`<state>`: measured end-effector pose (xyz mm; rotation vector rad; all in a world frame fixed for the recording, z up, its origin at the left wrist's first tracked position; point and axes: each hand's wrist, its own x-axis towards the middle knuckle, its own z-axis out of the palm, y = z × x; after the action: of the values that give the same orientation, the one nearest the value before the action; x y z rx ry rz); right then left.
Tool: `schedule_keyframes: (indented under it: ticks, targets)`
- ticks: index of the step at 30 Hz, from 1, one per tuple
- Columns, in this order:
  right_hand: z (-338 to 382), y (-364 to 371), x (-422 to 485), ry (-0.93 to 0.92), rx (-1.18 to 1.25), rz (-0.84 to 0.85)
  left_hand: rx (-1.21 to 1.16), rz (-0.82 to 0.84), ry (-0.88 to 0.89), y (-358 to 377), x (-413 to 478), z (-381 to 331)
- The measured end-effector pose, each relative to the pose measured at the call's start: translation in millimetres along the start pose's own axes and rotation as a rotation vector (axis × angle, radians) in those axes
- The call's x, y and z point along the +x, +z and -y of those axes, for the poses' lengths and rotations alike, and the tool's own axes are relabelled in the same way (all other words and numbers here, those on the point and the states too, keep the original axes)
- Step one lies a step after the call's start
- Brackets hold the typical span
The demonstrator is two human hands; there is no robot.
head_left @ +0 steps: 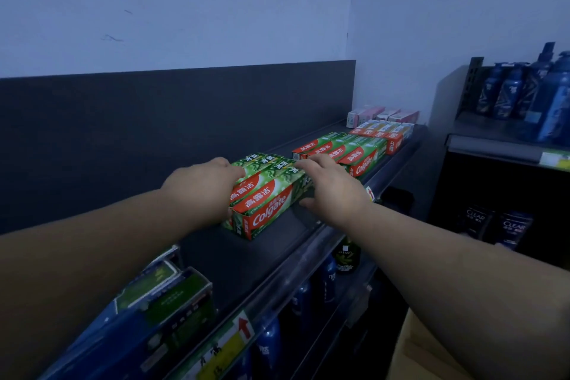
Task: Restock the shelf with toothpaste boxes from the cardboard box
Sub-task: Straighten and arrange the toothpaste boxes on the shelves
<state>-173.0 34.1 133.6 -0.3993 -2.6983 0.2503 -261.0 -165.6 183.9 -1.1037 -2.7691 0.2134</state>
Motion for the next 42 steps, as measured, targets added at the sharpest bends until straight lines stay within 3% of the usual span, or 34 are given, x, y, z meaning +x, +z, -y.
schedule_keyframes:
  ticks: [6, 13, 20, 26, 37, 42]
  targets:
    - [-42, -26, -60, 0.06, -0.026, -0.023, 0.024, -0.123, 0.086, -18, -23, -75]
    - [-123, -60, -175, 0.228, -0.057, 0.017, -0.142, -0.245, 0.311, -3, -57, -196]
    - [-199, -59, -320, 0.445, -0.04, 0.117, -0.266, -0.109, 0.355, 63, -97, -309]
    - [-245, -33, -402, 0.593, 0.018, 0.274, -0.363, 0.139, 0.358, 132, -123, -368]
    - [-280, 60, -432, 0.725, 0.106, 0.538, -0.403, 0.393, 0.449, 210, -97, -417]
    - [-290, 92, -429, 0.836, 0.155, 0.694, -0.284, 0.637, 0.476, 248, -75, -426]
